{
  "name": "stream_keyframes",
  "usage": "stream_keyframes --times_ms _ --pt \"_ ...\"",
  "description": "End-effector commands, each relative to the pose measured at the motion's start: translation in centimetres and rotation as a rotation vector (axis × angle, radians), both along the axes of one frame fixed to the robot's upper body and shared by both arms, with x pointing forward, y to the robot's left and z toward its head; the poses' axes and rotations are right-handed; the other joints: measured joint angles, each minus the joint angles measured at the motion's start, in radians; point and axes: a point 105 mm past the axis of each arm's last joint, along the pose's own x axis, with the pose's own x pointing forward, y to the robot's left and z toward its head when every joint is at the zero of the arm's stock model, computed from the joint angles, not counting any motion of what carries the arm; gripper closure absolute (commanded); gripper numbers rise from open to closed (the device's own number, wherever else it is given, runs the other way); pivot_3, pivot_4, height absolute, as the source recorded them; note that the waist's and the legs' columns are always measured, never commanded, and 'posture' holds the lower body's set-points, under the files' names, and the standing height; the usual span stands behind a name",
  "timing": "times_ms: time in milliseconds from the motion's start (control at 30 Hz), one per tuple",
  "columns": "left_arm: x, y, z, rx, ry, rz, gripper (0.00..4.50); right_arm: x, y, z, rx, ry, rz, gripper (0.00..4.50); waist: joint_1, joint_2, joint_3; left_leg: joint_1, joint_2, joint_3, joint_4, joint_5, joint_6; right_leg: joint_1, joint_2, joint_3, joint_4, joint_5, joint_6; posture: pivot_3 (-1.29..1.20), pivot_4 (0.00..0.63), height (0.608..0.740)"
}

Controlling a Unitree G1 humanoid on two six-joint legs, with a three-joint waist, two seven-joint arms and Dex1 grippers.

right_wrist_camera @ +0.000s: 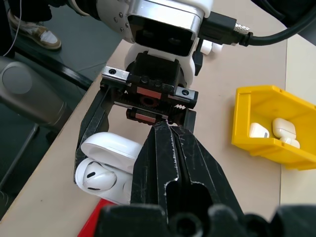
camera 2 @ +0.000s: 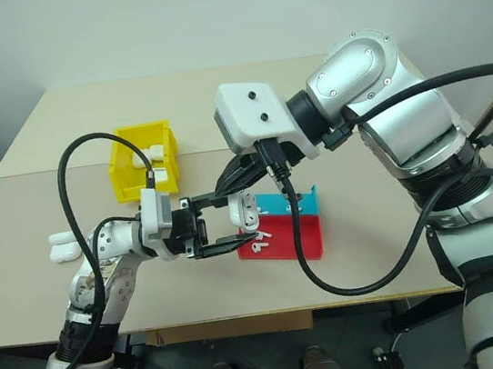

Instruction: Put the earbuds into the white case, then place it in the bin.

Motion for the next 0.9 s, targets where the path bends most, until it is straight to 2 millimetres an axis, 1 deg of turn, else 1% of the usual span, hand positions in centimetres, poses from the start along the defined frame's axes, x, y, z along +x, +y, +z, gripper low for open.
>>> stream_keyframes --times_ms 33,300,733,900 --pt "-0.3 -0.2 1.0 -0.009 -0.066 -0.015 1.72 -0.5 -0.1 0.6 -0.022 -0.076 0.026 4.47 0.0 0.0 0.0 0.0 0.0 0.0 0.0 0.0 0.0 0.0 0.0 0.0 0.0 0.0 0.0 0.0 0.15 0.74" --pt "-0.3 0.0 1.5 -0.028 -0.08 -0.019 1.72 0.0 -0.8 -0.3 -0.076 -0.105 0.006 4.47 0.0 0.0 0.0 0.0 0.0 0.0 0.0 0.0 0.0 0.0 0.0 0.0 0.0 0.0 0.0 0.0 0.15 0.74" --pt "0.0 0.3 1.6 -0.034 -0.085 -0.013 1.72 0.9 -2.4 -0.8 -0.109 -0.134 -0.042 4.47 0.0 0.0 0.0 0.0 0.0 0.0 0.0 0.0 0.0 0.0 0.0 0.0 0.0 0.0 0.0 0.0 0.15 0.74" --pt "0.0 0.2 1.7 -0.037 -0.09 -0.018 1.72 0.8 -2.7 -0.9 -0.113 -0.136 -0.039 4.47 -0.001 0.0 0.0 0.0 0.0 0.0 0.0 0.0 0.0 0.0 0.0 0.0 0.0 0.0 0.0 0.0 0.15 0.74"
